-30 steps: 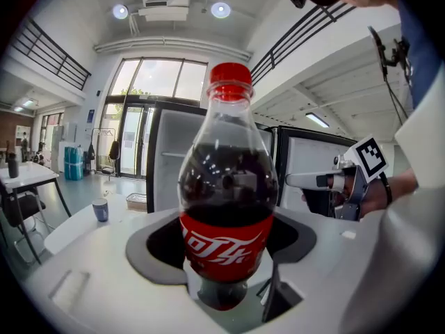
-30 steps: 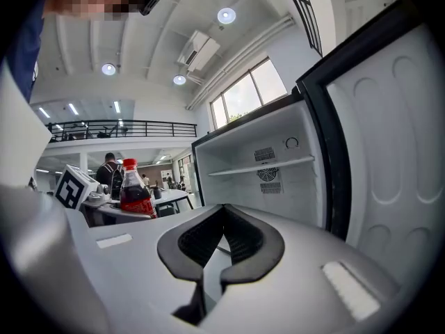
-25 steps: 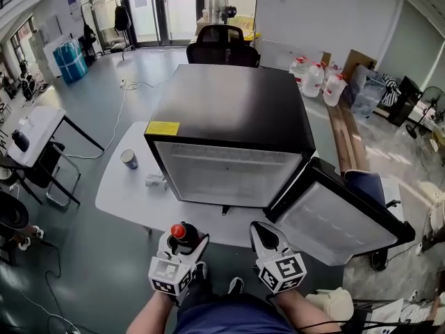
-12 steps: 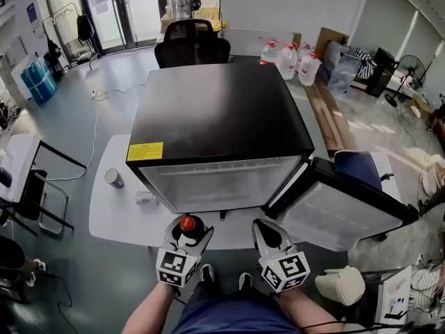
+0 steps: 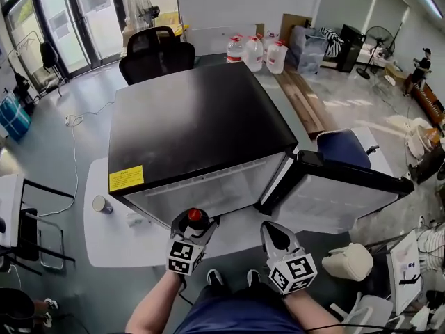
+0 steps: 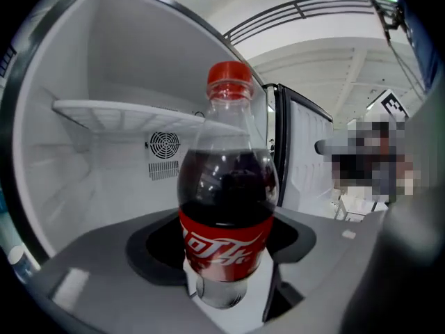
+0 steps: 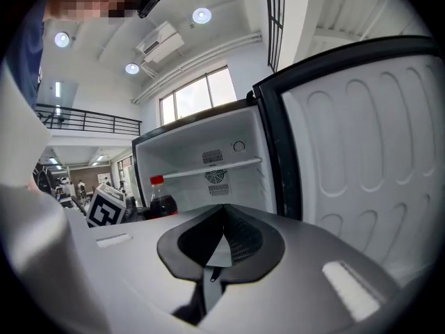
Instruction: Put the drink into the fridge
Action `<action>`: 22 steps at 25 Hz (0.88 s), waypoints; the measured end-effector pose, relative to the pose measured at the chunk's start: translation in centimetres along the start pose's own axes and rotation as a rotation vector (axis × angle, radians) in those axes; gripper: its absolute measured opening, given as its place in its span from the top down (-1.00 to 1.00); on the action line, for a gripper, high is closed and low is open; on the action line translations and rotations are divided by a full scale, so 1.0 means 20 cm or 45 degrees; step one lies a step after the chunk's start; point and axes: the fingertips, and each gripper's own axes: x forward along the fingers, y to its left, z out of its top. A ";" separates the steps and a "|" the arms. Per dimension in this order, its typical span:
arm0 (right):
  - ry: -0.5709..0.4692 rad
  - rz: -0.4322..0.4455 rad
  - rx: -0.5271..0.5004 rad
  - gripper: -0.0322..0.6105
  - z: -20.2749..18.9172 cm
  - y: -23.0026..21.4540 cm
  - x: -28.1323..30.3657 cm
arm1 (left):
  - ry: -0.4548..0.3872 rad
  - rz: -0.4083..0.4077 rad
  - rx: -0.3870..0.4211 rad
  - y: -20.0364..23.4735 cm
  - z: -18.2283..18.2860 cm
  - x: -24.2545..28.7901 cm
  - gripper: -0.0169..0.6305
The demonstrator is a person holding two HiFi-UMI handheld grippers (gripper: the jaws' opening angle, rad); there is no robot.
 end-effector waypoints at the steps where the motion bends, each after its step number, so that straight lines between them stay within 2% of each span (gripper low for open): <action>1: -0.002 -0.025 0.006 0.88 0.00 -0.01 -0.01 | -0.001 -0.015 0.003 0.01 0.00 0.03 -0.03; 12: -0.002 -0.252 0.040 0.88 -0.04 -0.14 -0.17 | 0.009 -0.104 0.031 0.07 0.04 0.36 -0.03; 22: 0.007 -0.355 0.056 0.88 -0.06 -0.22 -0.26 | 0.033 -0.094 0.031 0.15 0.04 0.62 -0.03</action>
